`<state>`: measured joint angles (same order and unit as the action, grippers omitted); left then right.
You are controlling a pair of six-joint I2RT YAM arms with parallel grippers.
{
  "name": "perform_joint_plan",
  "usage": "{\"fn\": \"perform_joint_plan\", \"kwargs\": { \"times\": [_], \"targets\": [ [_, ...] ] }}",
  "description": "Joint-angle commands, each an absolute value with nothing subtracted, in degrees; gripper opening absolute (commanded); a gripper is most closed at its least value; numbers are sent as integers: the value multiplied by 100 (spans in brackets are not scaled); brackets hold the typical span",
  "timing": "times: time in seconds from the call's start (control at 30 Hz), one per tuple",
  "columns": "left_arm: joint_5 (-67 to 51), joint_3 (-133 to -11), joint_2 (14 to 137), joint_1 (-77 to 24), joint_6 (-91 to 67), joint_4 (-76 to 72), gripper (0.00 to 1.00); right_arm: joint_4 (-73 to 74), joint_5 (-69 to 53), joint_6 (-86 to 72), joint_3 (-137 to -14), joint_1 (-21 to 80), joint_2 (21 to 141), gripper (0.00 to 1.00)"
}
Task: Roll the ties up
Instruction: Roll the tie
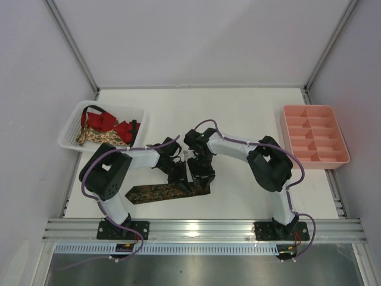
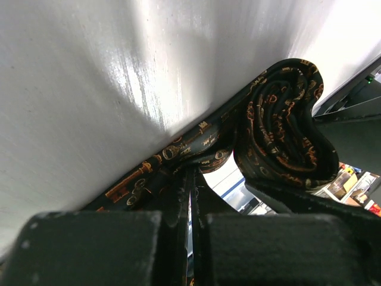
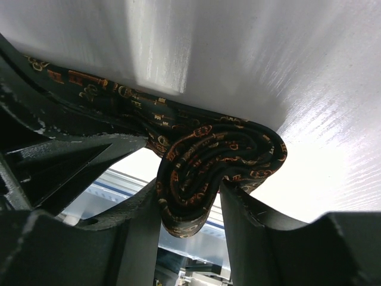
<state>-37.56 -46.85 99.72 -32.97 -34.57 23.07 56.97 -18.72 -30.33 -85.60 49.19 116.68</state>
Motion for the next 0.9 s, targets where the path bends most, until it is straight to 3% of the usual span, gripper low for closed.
{"fn": "perform_joint_plan", "kwargs": {
  "times": [0.0, 0.23, 0.87],
  "targets": [
    [-3524, -4605, 9976, -3287, -3375, 2109, 0, 5327, -1757, -2909, -8570, 4940, 11558, 50],
    [-3498, -4562, 9932, -3278, -3261, 2267, 0, 5203, -2118, -2830, -8560, 4931, 11373, 56],
    [-2935, -4966, 9439, -3270, -2856, 3269, 1, 4070, -3628, -2882, -7586, 4465, 10424, 56]
  ]
}}
